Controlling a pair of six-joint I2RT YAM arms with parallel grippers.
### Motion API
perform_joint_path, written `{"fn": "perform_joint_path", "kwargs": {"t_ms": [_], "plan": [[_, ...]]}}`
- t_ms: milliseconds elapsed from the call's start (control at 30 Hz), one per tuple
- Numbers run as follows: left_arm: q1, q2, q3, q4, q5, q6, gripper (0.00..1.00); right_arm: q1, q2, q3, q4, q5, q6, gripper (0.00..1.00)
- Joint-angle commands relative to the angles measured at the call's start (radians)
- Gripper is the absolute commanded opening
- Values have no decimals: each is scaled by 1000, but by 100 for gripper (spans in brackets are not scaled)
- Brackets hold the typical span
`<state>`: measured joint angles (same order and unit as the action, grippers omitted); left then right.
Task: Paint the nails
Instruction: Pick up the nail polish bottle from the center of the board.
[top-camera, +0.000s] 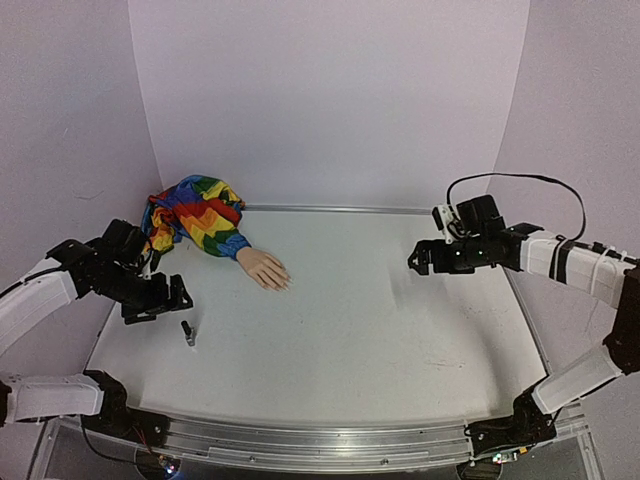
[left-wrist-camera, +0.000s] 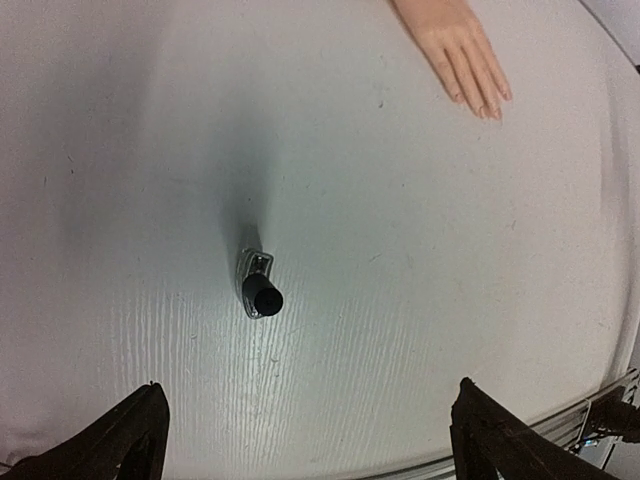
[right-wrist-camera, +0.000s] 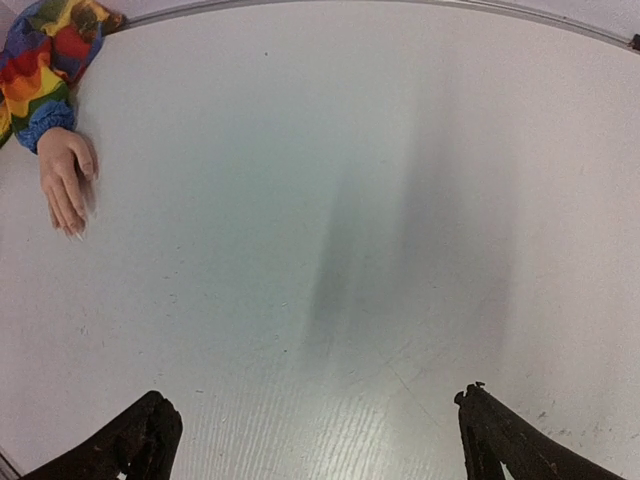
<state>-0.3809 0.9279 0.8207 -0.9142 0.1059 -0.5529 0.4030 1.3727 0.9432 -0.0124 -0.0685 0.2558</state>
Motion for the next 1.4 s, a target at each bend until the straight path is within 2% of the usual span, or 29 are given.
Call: {"fn": "perform_joint_path", "kwargs": {"t_ms": [0, 200, 367, 633, 800, 1000, 1367], "plan": [[-57, 102, 7, -21, -37, -100, 98, 53, 43, 34, 47, -75, 20, 98], [-126, 221, -4, -22, -141, -158, 93, 103, 78, 44, 70, -85, 29, 98], [-138, 322, 23, -17, -199, -140, 77, 124, 87, 49, 81, -80, 31, 98], [-138, 463, 90, 13, -220, -76, 61, 138, 79, 40, 83, -80, 28, 98], [-138, 509, 118, 23, -224, -57, 52, 141, 66, 23, 86, -72, 22, 98], [-138, 546, 129, 28, -240, -46, 45, 141, 57, 9, 88, -70, 17, 98], [-138, 585, 145, 31, -242, -30, 25, 143, 55, -1, 91, -82, 14, 98]]}}
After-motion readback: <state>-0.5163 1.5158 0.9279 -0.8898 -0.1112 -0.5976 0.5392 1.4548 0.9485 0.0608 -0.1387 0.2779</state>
